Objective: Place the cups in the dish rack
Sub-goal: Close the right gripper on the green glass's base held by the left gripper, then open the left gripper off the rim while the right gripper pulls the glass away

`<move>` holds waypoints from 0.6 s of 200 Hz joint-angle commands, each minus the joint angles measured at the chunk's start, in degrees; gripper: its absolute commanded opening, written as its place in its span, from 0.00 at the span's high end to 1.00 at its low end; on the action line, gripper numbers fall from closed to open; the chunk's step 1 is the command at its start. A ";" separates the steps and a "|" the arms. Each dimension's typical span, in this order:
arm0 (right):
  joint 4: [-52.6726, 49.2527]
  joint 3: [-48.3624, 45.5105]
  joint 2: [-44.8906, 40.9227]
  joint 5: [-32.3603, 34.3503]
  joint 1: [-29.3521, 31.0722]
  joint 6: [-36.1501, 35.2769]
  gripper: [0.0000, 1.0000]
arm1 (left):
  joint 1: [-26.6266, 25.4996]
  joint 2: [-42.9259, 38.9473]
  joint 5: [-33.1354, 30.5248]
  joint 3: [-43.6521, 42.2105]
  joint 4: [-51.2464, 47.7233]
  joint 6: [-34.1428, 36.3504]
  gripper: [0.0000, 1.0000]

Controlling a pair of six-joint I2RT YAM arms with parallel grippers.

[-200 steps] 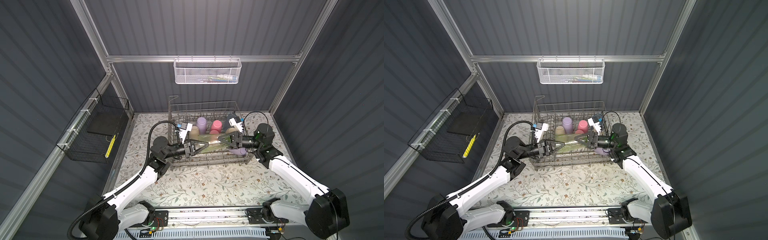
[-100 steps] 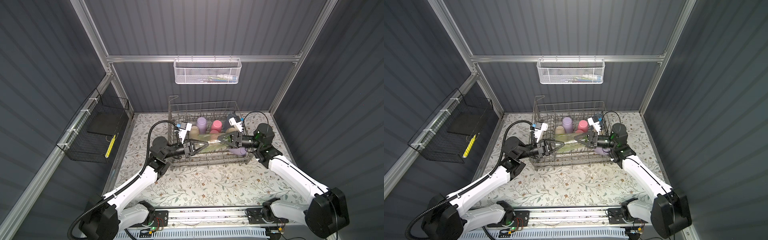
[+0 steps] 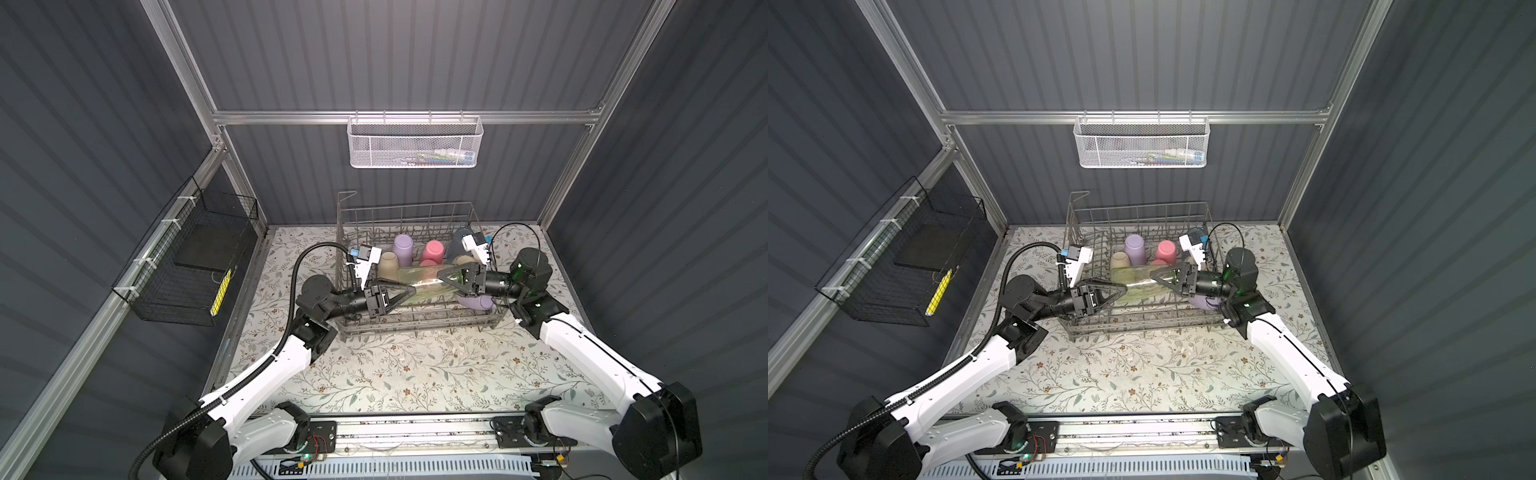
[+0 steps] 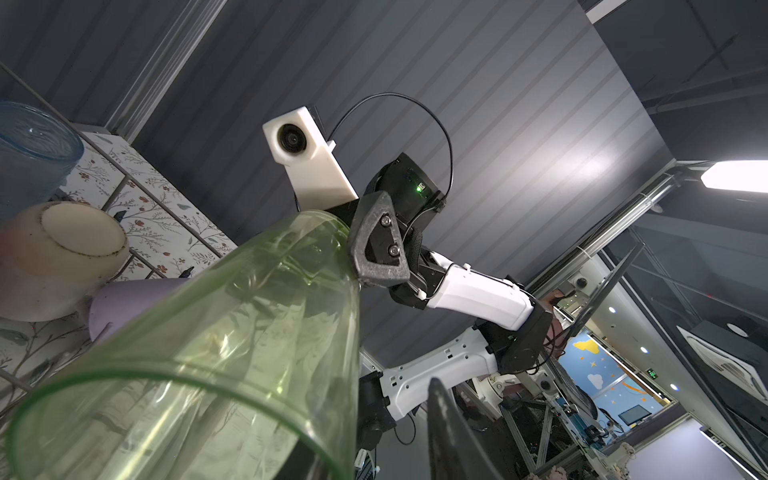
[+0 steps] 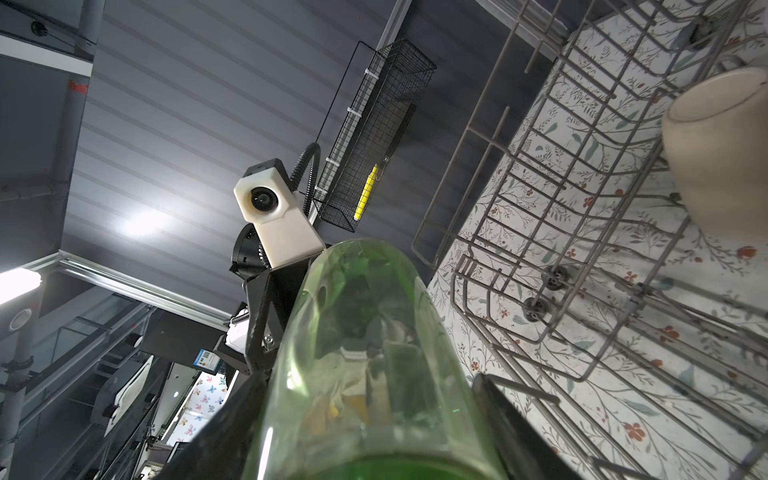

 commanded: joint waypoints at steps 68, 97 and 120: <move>-16.04 2.11 -6.45 2.26 -6.27 -11.47 0.76 | 0.66 -7.21 -6.58 0.68 -13.64 7.57 0.63; -27.16 4.36 -7.78 4.69 -9.14 -18.68 0.76 | 0.93 -10.18 -8.59 1.65 -20.32 10.50 0.63; -37.26 7.20 -7.66 9.01 -10.05 -25.54 0.76 | 1.01 -12.07 -9.94 2.55 -25.15 12.61 0.64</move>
